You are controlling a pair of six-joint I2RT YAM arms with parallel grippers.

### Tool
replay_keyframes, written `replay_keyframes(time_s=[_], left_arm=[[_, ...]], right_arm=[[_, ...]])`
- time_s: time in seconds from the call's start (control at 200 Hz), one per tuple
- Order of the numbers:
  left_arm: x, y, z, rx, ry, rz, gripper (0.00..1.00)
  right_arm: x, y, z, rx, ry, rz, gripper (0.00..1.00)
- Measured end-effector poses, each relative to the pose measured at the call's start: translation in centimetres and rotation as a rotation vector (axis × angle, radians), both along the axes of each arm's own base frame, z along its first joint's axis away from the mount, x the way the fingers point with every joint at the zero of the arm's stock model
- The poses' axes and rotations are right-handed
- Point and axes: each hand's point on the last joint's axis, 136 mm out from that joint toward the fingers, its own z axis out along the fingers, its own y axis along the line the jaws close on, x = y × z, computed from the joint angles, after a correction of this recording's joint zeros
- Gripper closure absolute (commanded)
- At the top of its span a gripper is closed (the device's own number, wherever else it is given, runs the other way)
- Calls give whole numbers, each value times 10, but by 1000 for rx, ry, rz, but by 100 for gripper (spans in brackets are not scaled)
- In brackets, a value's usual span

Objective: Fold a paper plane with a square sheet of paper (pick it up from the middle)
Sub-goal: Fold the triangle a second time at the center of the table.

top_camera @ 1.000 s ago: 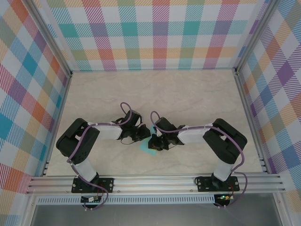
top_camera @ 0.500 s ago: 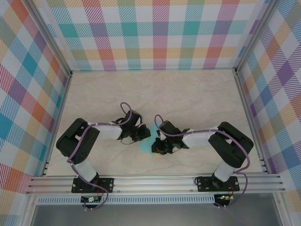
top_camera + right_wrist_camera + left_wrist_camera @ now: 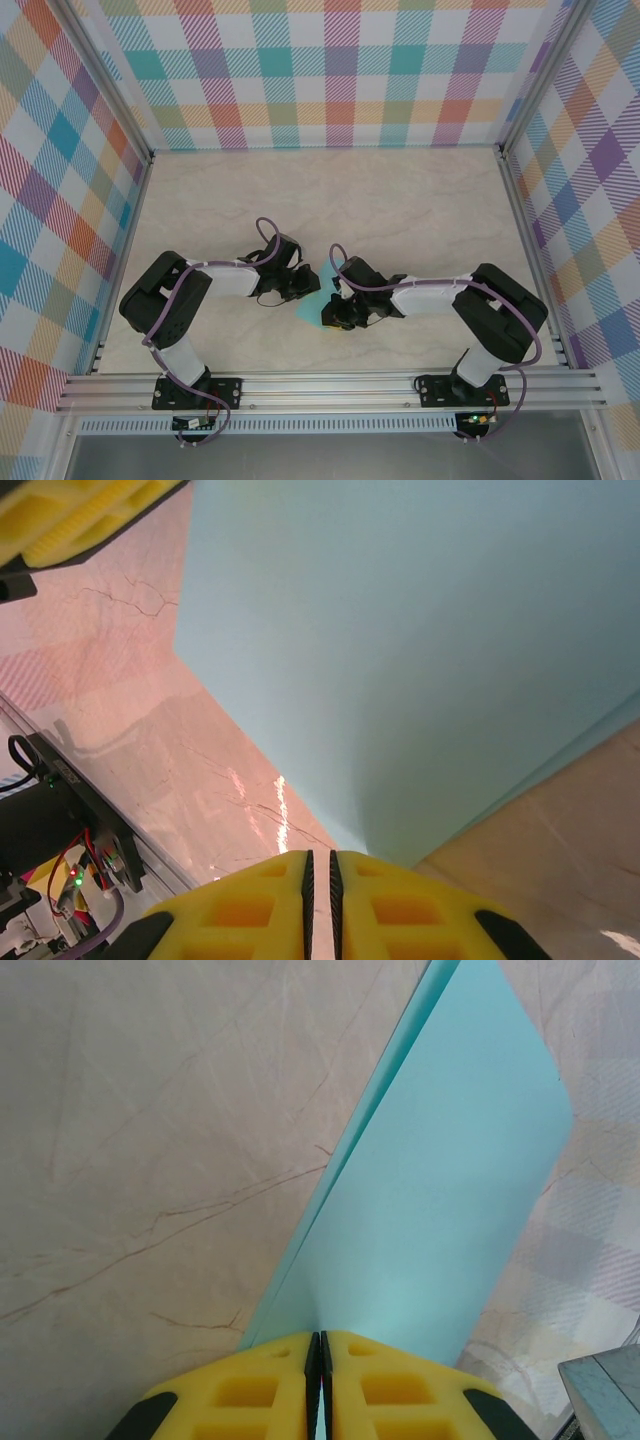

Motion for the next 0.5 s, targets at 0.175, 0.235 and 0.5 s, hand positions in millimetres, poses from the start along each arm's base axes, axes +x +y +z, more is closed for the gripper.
replay_keyframes(time_s=[0.175,0.235,0.5], left_arm=[[0,0,0,-3,4,6,87],[0,0,0,-6,2,9,87],[-1,1,2,-10,3,19,87]], right_arm=[[-6,1,-12,-16,34,16,84],[-6,2,-12,-10,30,18,84],[-4,-8,-7,-38,-12,-7,75]])
